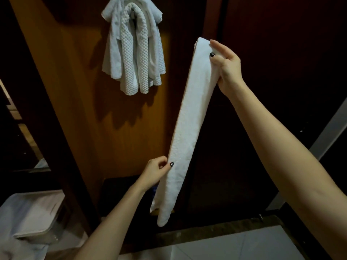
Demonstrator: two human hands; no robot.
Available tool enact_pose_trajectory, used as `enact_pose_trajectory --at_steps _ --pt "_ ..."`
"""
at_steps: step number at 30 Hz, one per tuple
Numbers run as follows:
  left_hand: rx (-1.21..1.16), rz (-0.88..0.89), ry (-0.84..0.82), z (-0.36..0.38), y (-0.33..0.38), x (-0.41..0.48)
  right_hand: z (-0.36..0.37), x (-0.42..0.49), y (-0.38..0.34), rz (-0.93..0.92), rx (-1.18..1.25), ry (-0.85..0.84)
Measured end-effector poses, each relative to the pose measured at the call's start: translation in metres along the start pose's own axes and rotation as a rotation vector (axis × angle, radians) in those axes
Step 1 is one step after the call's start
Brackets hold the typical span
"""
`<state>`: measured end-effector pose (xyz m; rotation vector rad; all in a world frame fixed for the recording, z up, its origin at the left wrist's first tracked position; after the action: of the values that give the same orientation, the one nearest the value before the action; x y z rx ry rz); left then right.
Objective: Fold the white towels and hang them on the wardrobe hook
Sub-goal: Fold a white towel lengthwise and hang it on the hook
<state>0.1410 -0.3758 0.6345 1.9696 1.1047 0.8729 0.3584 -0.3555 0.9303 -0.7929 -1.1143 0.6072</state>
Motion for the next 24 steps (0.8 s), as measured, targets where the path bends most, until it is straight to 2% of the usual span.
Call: enact_pose_trajectory --at_steps 4,11,16,24 --pt "-0.072 -0.026 0.04 0.011 0.003 0.0 -0.01 0.005 -0.002 0.007 0.035 0.018" --pt "-0.225 -0.048 0.208 0.016 0.008 -0.003 -0.012 0.014 -0.022 -0.043 0.071 0.01" --pt "-0.138 -0.001 0.29 0.009 0.011 0.003 -0.016 0.02 -0.036 -0.062 0.13 0.023" --pt "-0.269 0.013 0.127 0.024 0.017 -0.001 -0.015 0.022 -0.046 -0.074 0.204 -0.011"
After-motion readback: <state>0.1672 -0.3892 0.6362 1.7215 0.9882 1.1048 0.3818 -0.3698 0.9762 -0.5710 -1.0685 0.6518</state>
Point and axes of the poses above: each hand's wrist, its own x-axis towards the middle knuckle, its own z-axis out of the palm, y = z × x, the point moved 9 cm from there along x, towards the middle knuckle, and after that the axes turned 8 degrees about x, right-handed, at the moved point
